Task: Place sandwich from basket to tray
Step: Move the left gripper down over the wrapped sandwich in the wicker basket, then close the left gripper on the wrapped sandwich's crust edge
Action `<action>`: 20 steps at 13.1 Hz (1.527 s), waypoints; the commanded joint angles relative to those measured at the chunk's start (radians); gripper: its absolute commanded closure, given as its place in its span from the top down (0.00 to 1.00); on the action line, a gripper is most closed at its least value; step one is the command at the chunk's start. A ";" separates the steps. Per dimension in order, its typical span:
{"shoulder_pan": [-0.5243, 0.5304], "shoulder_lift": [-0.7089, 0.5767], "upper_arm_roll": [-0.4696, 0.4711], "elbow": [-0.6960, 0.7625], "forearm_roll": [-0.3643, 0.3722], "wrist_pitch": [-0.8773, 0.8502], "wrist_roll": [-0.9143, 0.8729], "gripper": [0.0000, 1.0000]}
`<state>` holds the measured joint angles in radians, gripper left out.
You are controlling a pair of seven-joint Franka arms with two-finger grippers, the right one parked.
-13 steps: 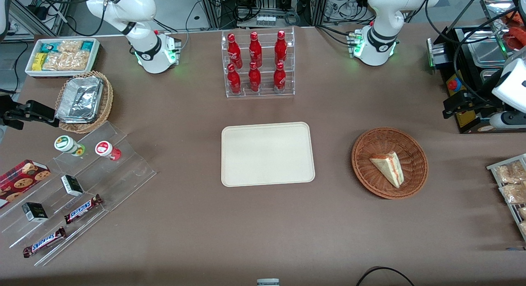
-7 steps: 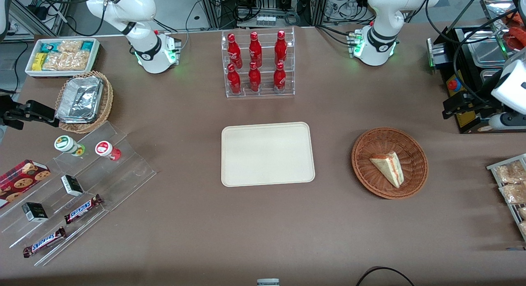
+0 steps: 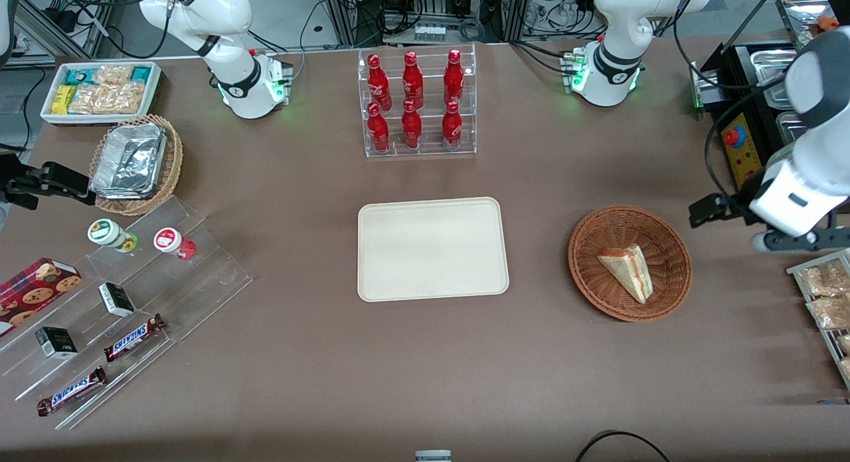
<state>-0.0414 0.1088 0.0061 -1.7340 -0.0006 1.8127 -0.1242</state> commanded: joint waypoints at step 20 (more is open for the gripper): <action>-0.075 0.118 0.005 -0.446 0.010 0.620 -0.517 1.00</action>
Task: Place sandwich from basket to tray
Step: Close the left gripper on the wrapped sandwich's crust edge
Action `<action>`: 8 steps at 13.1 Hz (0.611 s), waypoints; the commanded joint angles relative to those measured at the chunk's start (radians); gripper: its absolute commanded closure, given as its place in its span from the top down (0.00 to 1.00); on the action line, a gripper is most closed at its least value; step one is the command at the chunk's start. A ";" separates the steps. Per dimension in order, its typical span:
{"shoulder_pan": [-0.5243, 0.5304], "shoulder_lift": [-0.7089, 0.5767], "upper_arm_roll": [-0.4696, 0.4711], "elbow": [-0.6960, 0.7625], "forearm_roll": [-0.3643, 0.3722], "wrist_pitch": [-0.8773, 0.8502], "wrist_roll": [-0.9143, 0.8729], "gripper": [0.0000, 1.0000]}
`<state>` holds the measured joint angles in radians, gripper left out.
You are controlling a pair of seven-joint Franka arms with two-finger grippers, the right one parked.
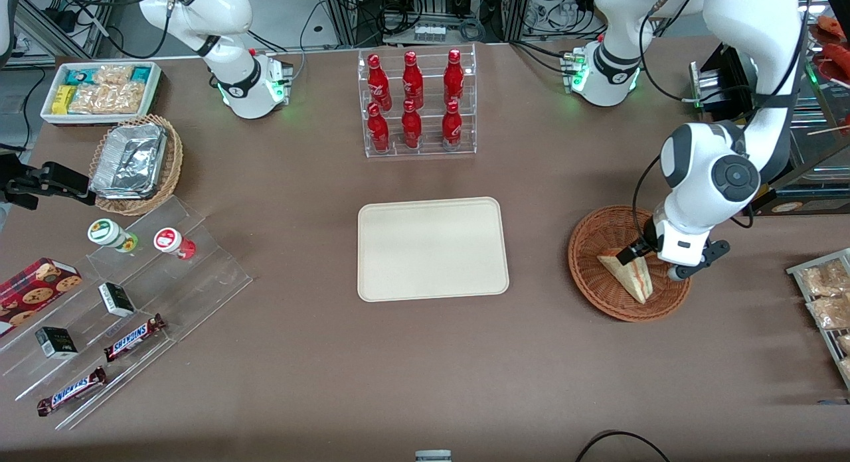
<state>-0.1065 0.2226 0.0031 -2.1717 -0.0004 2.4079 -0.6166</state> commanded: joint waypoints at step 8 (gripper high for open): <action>-0.010 0.049 0.008 -0.008 0.010 0.076 -0.028 0.96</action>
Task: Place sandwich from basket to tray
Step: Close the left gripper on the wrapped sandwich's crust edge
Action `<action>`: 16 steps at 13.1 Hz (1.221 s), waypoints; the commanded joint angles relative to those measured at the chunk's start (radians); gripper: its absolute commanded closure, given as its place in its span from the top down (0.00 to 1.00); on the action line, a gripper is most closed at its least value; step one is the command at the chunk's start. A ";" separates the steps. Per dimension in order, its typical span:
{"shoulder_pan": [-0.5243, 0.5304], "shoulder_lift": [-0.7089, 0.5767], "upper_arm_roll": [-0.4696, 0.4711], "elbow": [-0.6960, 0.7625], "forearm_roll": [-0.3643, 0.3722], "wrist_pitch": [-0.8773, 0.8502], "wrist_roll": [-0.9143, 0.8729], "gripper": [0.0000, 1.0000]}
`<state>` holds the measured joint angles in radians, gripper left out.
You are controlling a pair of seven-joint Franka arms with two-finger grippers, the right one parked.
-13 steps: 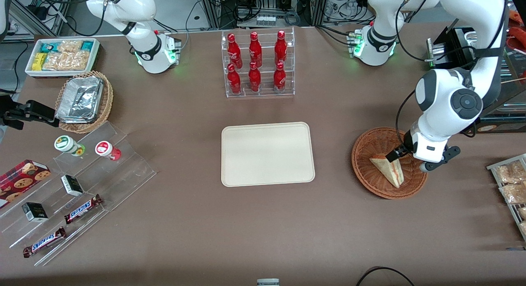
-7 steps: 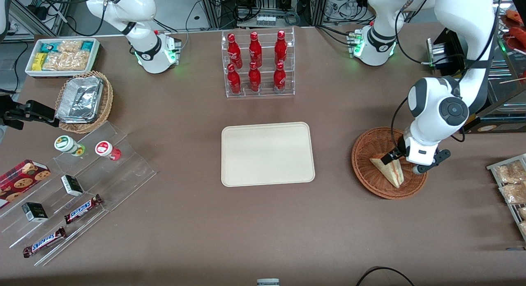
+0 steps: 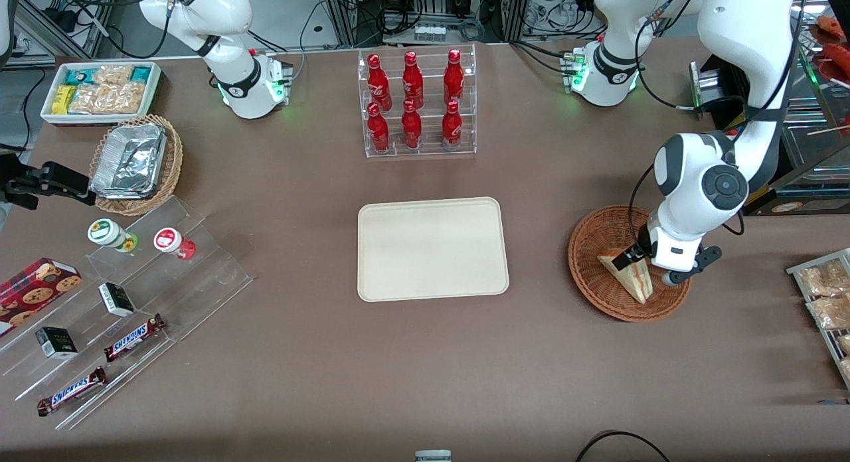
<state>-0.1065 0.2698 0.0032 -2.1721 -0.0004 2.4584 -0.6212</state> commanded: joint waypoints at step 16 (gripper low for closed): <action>-0.012 -0.041 0.008 0.096 0.031 -0.154 -0.029 0.00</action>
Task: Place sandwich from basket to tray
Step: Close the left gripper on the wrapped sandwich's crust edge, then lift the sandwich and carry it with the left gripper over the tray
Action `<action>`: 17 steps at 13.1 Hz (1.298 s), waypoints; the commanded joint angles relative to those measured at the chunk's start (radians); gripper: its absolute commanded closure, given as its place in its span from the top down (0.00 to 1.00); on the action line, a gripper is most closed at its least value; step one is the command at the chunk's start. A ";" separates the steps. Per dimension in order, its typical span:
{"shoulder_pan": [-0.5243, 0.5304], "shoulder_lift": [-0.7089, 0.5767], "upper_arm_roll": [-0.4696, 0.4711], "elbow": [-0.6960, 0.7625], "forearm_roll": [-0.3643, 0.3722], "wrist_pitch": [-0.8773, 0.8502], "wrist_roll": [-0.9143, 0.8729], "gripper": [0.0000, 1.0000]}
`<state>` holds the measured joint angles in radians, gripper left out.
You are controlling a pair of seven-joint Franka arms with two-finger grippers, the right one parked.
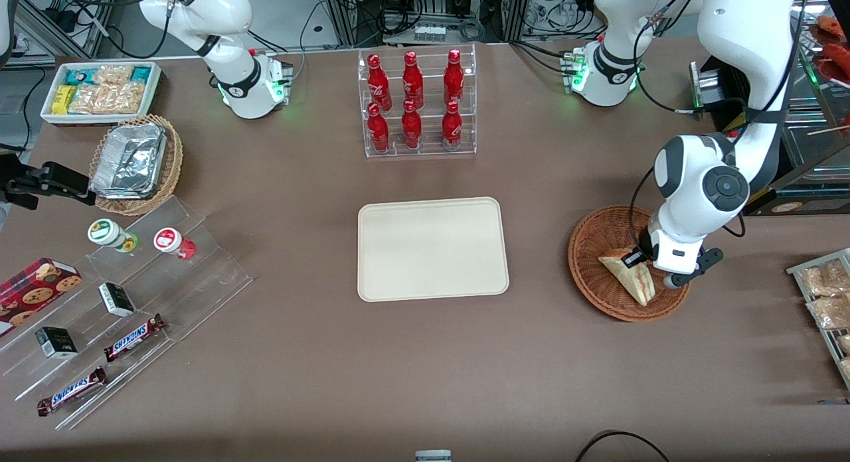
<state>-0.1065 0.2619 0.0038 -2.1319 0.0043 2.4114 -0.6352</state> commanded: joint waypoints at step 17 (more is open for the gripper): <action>-0.485 0.169 -0.007 0.627 -0.055 -0.552 -0.162 0.00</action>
<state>-0.5345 0.3265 -0.0164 -1.6217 -0.0311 1.8871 -0.7337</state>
